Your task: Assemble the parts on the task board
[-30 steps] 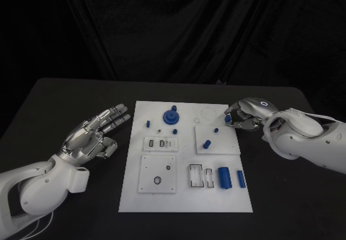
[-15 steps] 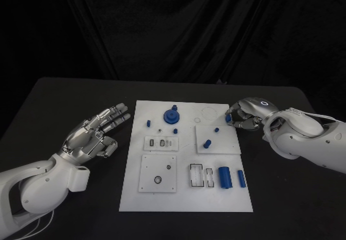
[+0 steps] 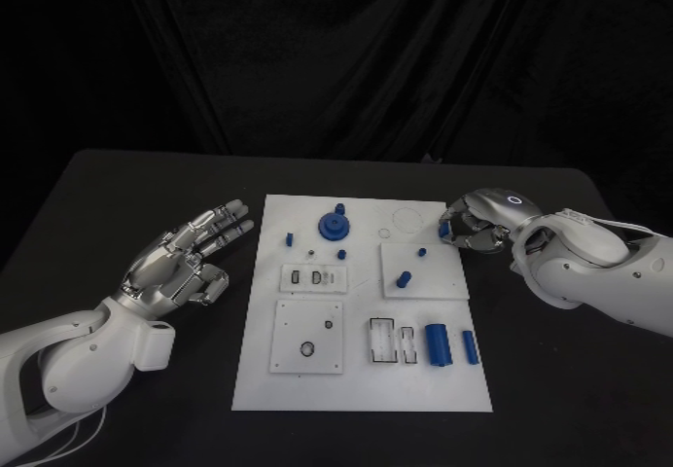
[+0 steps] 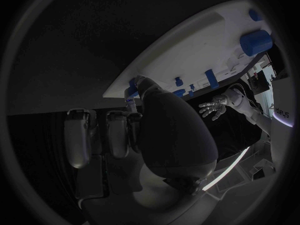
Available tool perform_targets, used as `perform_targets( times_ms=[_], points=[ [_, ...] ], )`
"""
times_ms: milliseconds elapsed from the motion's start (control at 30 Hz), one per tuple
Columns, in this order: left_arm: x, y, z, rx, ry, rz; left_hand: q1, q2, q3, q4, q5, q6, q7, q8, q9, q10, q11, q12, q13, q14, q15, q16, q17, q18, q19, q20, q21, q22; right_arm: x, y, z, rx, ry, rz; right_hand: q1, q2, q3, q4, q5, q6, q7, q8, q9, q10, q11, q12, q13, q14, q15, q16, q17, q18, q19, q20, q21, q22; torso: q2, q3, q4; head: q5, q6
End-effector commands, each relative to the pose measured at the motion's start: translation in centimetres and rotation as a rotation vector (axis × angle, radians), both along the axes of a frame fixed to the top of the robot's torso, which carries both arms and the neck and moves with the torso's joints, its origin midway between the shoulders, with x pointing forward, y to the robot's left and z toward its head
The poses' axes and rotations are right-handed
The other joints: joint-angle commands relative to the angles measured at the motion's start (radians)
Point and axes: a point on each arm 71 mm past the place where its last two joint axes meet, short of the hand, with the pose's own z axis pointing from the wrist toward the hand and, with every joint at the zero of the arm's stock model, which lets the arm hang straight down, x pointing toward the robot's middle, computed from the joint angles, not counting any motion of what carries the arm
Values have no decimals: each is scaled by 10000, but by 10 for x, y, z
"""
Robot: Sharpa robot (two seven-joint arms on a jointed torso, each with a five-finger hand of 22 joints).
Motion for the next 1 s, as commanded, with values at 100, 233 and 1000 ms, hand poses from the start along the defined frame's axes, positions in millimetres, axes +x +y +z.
perform_targets(
  times_ms=[100,233,1000],
  points=[
    [0,2,5,-574,-467,149,-94,13,15,-77,30,45,114,40,-11,4,62,22,15,7,76,59,15,-61,1050,86,30,2633,-3,1,4,420,-477,-115,-93,59,28,23,134,189,-42,218,153,975,-50,-29,2493,841,-63,-55,1637,126,466,-84,-85,2036,-2,-1,-7,55,12],
    [0,3,5,-553,-447,181,-95,16,18,-78,31,44,115,40,-11,4,62,25,15,7,76,58,14,-61,1050,87,30,2633,-8,5,8,828,-587,-53,-55,119,66,-37,419,336,-72,431,324,986,-7,-19,2509,839,-38,-64,1622,124,472,-71,-84,2044,3,-4,-14,78,24],
    [1,-2,4,-556,-324,86,-103,23,34,-87,39,69,123,48,-9,12,66,45,18,15,76,90,20,-61,1050,88,30,2633,-28,134,21,642,-250,3371,105,162,185,-323,857,208,-27,680,642,1011,45,4,2543,831,4,-88,1574,134,463,-33,-121,2037,-1,-20,49,291,92]
  ],
)
